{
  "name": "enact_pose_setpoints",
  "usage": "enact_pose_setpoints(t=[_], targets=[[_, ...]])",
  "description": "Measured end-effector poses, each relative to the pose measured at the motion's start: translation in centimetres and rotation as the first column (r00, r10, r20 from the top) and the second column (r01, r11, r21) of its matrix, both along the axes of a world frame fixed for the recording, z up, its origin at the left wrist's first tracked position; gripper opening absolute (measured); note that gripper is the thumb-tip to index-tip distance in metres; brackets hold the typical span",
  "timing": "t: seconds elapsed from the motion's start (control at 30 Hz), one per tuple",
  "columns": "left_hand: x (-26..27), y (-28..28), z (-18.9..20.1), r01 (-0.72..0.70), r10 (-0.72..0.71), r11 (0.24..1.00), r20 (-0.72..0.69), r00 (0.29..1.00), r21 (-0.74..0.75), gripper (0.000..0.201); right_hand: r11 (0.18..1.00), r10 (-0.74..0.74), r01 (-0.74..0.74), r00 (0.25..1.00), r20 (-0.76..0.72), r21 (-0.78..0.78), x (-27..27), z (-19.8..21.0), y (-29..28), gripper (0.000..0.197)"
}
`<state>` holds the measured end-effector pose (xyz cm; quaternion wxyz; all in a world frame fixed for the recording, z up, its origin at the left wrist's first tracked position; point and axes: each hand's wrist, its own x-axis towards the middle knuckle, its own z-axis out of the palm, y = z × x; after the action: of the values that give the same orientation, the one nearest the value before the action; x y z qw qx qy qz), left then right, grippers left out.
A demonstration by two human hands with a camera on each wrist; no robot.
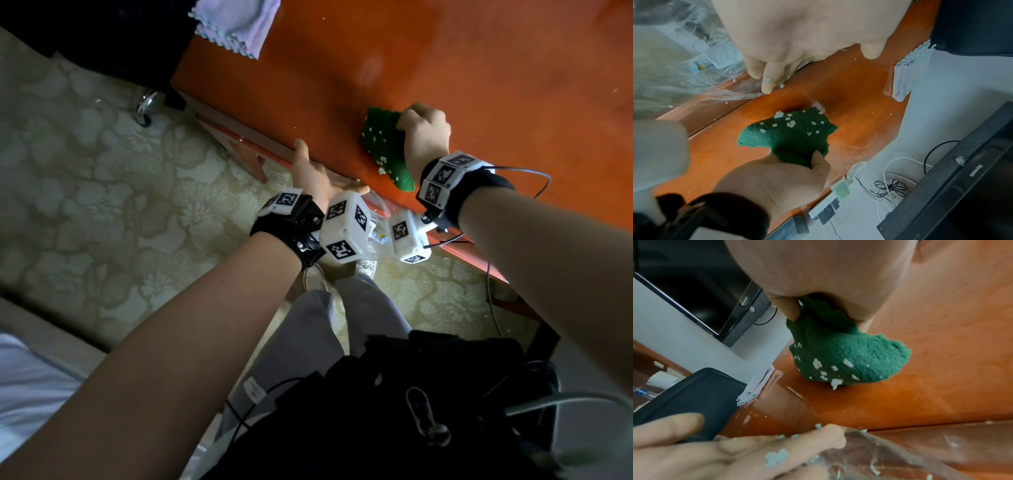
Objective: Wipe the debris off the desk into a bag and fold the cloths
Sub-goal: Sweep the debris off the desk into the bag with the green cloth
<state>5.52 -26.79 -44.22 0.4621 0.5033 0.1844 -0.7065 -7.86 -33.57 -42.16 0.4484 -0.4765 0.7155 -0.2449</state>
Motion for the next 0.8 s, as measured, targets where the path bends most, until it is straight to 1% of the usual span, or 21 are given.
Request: enact_pose_setpoints(t=[0.07, 0.13, 0.17, 0.27, 0.33, 0.43, 0.53, 0.6, 0.67, 0.73, 0.8], targets=[[0.6, -0.2, 0.0, -0.020, 0.020, 1.000, -0.004, 1.000, 0.001, 0.089, 1.000, 0.002, -0.002, 1.000, -0.004, 0.009, 0.1, -0.1, 0.0, 0.012], [1.2, -0.4, 0.7, -0.049, 0.049, 0.999, -0.021, 0.999, -0.001, 0.076, 1.000, 0.005, -0.005, 1.000, -0.006, 0.016, 0.1, -0.2, 0.0, 0.012], [1.4, -0.5, 1.0, -0.048, 0.048, 0.999, -0.026, 0.999, -0.005, 0.073, 1.000, 0.008, -0.008, 1.000, -0.006, 0.018, 0.2, -0.3, 0.0, 0.013], [2.4, -0.8, 1.6, -0.094, 0.094, 0.995, 0.005, 0.996, 0.020, 0.079, 1.000, 0.010, -0.010, 1.000, -0.002, 0.015, 0.5, -0.3, -0.1, 0.012], [3.3, -1.1, 1.3, -0.096, 0.095, 0.995, 0.033, 0.995, 0.018, 0.080, 1.000, 0.007, -0.007, 1.000, -0.012, 0.012, 0.8, -0.2, -0.2, 0.014], [4.2, -1.1, 0.4, -0.111, 0.110, 0.994, 0.064, 0.992, 0.006, 0.081, 1.000, 0.020, -0.020, 0.999, -0.038, 0.014, 1.2, -0.2, -0.3, 0.010], [4.1, -0.7, -0.4, -0.078, 0.077, 0.997, 0.072, 0.994, 0.004, 0.081, 0.996, 0.087, -0.088, 0.990, -0.108, -0.005, 1.4, -0.1, -0.2, 0.013], [3.8, -0.5, -0.6, -0.059, 0.059, 0.998, 0.068, 0.996, 0.009, 0.080, 0.986, 0.154, -0.163, 0.973, -0.172, -0.034, 1.5, -0.1, -0.1, 0.021], [3.5, -0.4, -0.8, -0.055, 0.054, 0.998, 0.039, 0.998, 0.018, 0.081, 0.968, 0.228, -0.247, 0.941, -0.249, -0.050, 1.4, -0.1, 0.1, 0.028], [3.0, -0.4, -0.9, -0.040, 0.040, 0.999, -0.002, 0.999, 0.006, 0.084, 0.946, 0.290, -0.322, 0.901, -0.322, -0.049, 1.4, -0.3, 0.4, 0.031], [2.3, -0.4, -1.4, -0.023, 0.023, 1.000, -0.023, 0.999, -0.010, 0.087, 0.935, 0.318, -0.354, 0.872, -0.372, -0.030, 1.3, -0.5, 0.7, 0.032]])
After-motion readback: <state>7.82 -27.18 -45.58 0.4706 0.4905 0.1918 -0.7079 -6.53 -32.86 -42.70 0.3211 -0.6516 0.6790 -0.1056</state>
